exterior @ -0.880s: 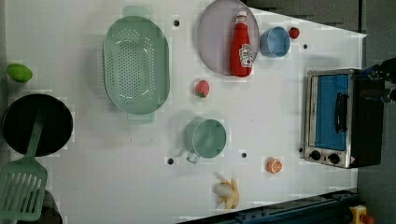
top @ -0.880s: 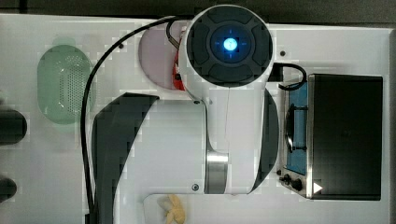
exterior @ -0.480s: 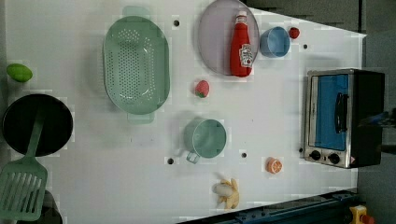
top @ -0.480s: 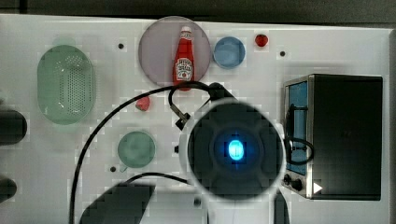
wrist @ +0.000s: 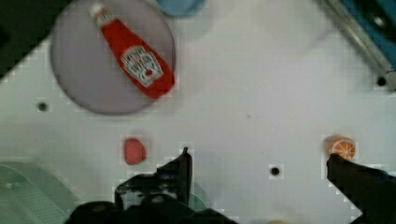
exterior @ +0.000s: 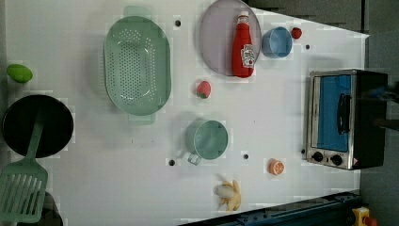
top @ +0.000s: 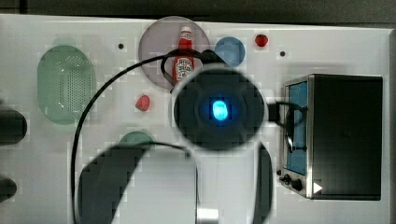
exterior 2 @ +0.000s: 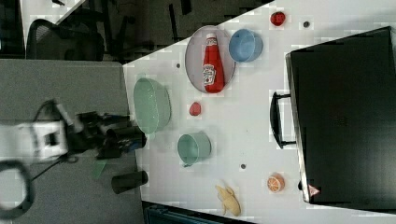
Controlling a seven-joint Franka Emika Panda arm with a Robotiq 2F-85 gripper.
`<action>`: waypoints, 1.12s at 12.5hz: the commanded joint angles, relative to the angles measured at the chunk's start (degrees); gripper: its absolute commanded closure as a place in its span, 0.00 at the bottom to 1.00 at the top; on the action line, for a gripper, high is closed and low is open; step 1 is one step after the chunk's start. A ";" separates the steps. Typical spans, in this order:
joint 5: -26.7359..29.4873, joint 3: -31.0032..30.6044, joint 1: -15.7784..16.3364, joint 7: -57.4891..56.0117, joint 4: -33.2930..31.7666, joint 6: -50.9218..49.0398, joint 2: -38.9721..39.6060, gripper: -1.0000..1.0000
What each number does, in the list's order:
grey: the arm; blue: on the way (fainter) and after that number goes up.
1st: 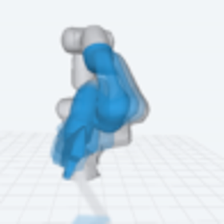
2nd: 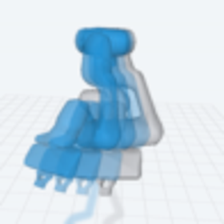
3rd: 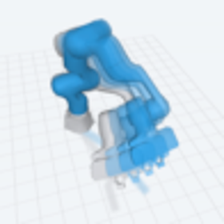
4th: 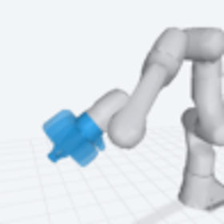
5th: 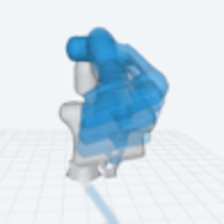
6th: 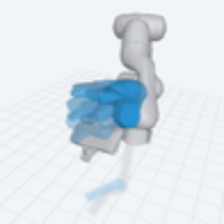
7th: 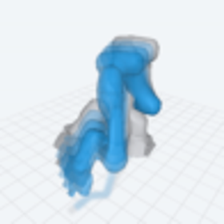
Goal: Pick ketchup from plate and place it on table.
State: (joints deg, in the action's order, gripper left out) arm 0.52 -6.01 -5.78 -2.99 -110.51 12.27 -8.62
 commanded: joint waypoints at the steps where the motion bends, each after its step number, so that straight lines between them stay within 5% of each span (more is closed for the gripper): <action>1: 0.17 -0.92 0.08 2.89 -1.59 6.20 7.43 0.00; 7: 0.17 -2.36 1.29 -3.23 -1.37 22.00 21.57 0.00; 14: 0.07 -2.50 1.63 -32.24 5.95 30.69 37.39 0.00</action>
State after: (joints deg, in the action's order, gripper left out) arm 0.68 -8.10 -3.97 -25.00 -106.53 42.38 29.77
